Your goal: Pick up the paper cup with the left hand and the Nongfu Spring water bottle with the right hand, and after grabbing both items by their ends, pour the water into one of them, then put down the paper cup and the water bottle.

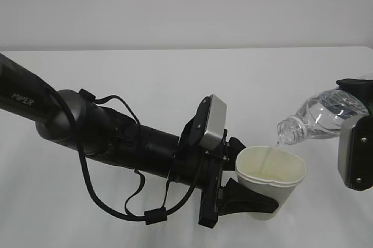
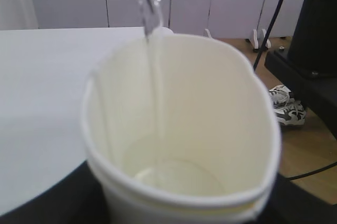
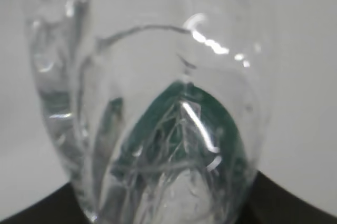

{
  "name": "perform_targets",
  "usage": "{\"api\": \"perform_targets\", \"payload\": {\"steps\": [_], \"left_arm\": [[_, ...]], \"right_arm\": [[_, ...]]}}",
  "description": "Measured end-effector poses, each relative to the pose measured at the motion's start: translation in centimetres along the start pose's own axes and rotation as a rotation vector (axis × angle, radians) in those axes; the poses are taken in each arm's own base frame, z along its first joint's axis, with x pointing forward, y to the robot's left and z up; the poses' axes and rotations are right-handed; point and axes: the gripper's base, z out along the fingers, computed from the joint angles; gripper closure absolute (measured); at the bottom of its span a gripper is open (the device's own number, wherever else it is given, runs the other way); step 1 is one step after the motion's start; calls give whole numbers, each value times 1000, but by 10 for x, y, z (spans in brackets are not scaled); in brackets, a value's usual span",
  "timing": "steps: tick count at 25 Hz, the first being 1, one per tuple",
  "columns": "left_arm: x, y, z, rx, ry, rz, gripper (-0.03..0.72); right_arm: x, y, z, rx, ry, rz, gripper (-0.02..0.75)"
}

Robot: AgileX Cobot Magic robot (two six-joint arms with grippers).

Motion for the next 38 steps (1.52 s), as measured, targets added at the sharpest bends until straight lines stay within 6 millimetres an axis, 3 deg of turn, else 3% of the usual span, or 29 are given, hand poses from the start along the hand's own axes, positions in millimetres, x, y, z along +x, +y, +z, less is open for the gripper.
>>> {"api": "perform_targets", "payload": {"steps": [38], "left_arm": [[0, 0, 0, 5, 3, 3, 263]], "right_arm": [[-1, -1, 0, 9, -11, -35, 398]]}}
